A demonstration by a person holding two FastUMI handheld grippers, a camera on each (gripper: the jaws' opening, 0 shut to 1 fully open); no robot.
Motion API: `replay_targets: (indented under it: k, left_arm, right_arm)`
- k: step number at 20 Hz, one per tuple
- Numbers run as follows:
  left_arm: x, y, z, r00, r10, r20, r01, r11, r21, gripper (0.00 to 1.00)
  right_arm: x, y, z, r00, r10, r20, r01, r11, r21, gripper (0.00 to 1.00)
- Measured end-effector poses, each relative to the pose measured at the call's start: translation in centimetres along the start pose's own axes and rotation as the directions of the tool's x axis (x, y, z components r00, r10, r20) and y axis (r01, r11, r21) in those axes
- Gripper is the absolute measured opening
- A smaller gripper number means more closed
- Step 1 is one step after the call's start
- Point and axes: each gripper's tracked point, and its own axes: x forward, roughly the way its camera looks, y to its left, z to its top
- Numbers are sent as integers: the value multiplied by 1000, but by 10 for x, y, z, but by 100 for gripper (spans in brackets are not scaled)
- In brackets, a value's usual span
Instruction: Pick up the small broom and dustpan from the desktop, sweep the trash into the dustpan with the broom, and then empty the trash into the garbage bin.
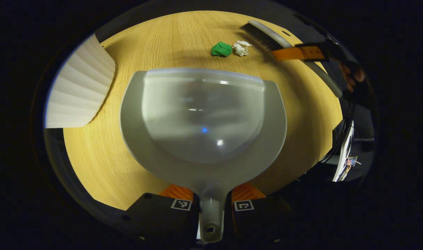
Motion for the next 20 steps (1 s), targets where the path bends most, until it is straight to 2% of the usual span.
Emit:
replay_targets:
  k: [3,6,8,10,12,15,18,19,20]
  left_arm:
    - [-1,5,1,1000,12,-4,-12,1000,13,30]
    - [-3,0,0,1000,10,-22,-10,1000,-2,30]
    - [-2,0,5,1000,4,-19,-4,1000,-2,30]
    - [-1,3,4,1000,-2,-9,2,1000,15,30]
    - [-1,6,2,1000,-9,-11,10,999,42,30]
    - [-2,9,4,1000,-29,-6,29,998,56,30]
    - [-2,10,5,999,-34,0,34,998,53,30]
    - [-1,9,5,999,-35,5,34,998,49,30]
    - [-2,9,6,999,-31,13,31,998,48,30]
  right_arm:
    - [14,9,12,997,68,-28,-71,988,-138,29]
    - [15,24,15,987,142,-69,-156,945,-288,29]
    - [7,52,2,954,263,-144,-296,898,-326,29]
    - [-4,71,-5,924,332,-190,-381,839,-388,29]
    - [-14,83,-8,891,382,-245,-452,794,-406,29]
    - [-17,85,-10,842,437,-318,-534,760,-370,29]
    - [-27,99,-13,771,529,-355,-627,729,-275,29]
    - [-29,107,-16,761,536,-367,-637,725,-261,29]
    - [-26,107,-19,765,523,-376,-630,730,-266,29]
